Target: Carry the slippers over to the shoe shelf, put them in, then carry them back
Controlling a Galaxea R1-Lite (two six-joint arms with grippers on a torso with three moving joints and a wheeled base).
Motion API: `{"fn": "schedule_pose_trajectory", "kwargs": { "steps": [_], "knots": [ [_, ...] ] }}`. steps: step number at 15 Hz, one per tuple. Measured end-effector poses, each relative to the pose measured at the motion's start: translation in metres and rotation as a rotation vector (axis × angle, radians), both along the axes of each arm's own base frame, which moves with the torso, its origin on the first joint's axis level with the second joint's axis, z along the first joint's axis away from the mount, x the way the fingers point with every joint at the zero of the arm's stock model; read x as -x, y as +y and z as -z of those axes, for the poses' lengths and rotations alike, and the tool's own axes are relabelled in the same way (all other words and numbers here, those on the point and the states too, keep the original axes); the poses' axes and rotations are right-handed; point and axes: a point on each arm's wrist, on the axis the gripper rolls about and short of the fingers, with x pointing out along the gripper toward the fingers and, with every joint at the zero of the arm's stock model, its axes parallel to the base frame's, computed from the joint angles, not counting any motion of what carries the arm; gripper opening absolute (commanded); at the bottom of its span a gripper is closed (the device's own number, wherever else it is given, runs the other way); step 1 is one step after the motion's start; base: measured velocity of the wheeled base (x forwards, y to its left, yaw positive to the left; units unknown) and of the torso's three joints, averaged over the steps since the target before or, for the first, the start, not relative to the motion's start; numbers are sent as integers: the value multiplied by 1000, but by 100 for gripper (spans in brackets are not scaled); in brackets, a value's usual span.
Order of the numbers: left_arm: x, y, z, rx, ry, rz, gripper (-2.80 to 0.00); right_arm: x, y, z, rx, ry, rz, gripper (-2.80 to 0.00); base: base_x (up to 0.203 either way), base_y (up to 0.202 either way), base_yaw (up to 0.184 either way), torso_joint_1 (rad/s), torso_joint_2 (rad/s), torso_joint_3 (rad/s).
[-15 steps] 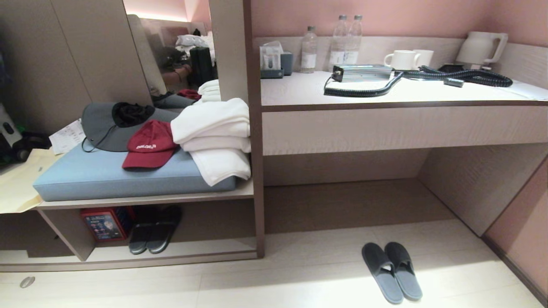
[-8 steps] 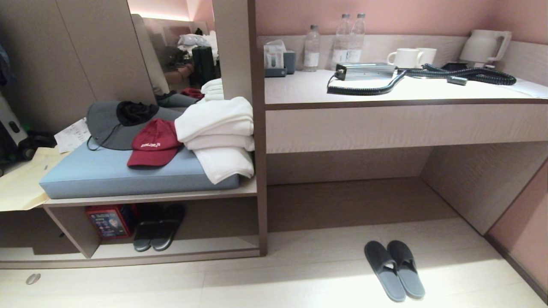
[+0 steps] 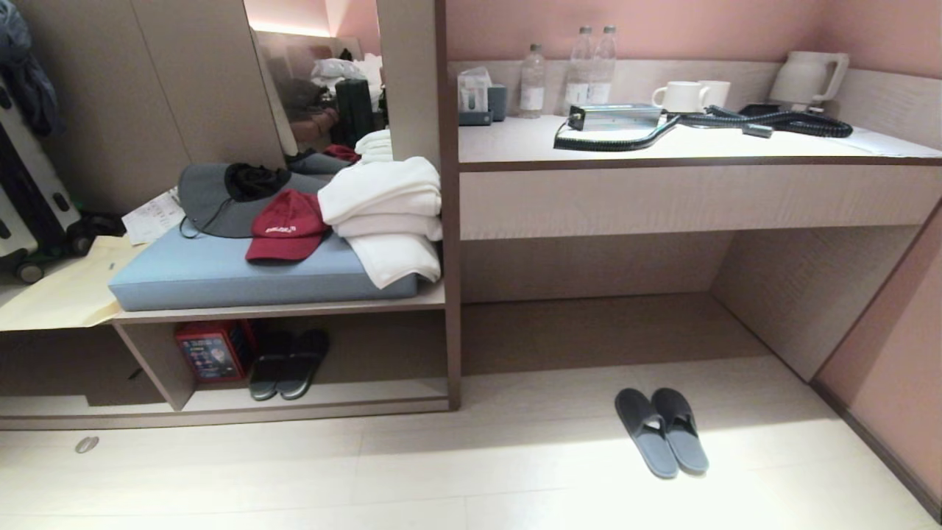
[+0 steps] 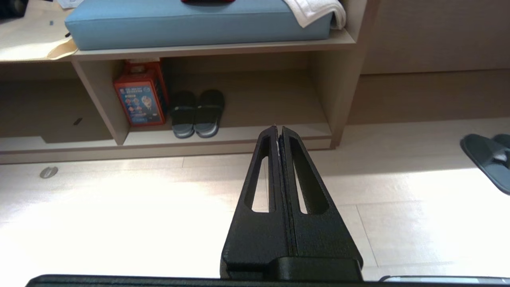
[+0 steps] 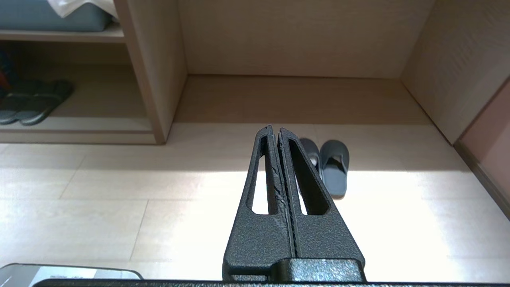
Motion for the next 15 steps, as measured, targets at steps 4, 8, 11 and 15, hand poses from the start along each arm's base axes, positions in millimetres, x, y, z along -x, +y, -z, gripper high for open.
{"fn": "schedule_pose_trajectory", "kwargs": {
  "steps": [4, 8, 11, 15],
  "knots": [
    [0, 0, 0, 0, 0, 0, -280, 0, 0, 0, 0, 0, 0, -280, -196, 0, 1, 3, 4, 2],
    [0, 0, 0, 0, -1, 1, -280, 0, 0, 0, 0, 0, 0, -280, -196, 0, 2, 3, 0, 2],
    [0, 0, 0, 0, 0, 0, -280, 0, 0, 0, 0, -1, -1, -280, -194, 0, 1, 4, 3, 2],
    [0, 0, 0, 0, 0, 0, -280, 0, 0, 0, 0, -1, 0, -280, -197, 0, 3, 4, 2, 2]
  ]
}}
